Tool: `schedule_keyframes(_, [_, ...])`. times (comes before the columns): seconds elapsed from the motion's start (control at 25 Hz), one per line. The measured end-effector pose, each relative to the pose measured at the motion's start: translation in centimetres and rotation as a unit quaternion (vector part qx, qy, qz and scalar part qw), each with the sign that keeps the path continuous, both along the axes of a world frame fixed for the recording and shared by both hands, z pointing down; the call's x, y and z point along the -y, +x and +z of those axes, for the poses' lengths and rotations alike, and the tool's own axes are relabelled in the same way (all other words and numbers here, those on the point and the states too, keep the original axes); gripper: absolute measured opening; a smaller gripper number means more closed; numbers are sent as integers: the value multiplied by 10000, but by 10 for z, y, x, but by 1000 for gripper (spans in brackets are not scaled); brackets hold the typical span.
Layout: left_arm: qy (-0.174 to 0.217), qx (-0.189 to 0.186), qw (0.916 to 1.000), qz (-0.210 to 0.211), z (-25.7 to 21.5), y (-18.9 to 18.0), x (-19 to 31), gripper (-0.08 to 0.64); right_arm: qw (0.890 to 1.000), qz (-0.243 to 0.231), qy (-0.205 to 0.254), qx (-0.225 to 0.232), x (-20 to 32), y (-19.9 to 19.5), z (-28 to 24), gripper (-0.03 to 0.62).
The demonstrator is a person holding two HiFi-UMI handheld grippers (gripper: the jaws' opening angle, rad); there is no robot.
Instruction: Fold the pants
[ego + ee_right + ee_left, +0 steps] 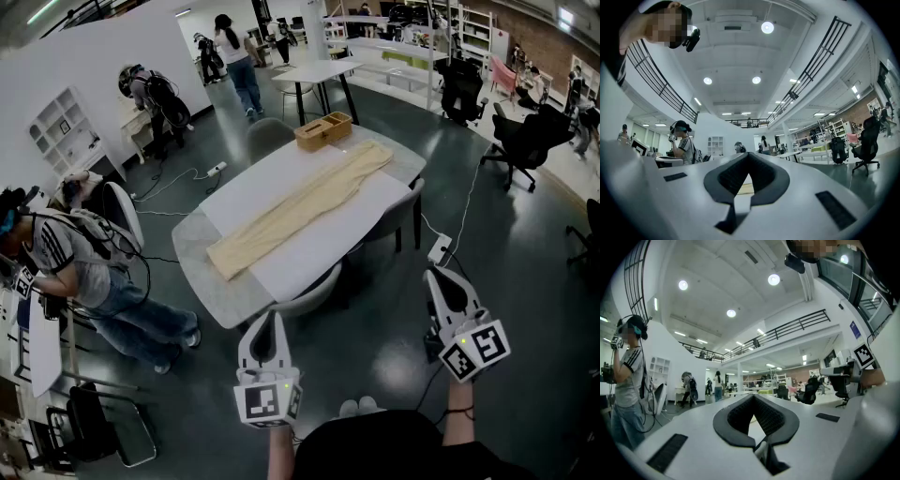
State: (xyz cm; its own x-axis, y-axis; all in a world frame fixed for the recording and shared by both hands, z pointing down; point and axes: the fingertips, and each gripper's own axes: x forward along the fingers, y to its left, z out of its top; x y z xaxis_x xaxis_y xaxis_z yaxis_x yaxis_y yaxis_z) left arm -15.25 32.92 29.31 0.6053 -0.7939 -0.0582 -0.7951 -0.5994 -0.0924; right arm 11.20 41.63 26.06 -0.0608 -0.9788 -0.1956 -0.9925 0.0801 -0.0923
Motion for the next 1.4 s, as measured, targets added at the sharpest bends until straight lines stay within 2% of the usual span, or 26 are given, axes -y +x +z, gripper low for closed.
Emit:
schedule_keyframes(0.48, [-55,58,9999,-79,3,21,14,14,9999,41,-33,156,10,33,5,14])
schedule_keyframes(1.0, [-244,104,9996,96,17,87,41,14,9987,-191,115,455,44,82,11,14])
schedule_keyframes(1.4, [-473,128,9985,241,40,141,101,14,9989,-108,-105,447,101,129,32,14])
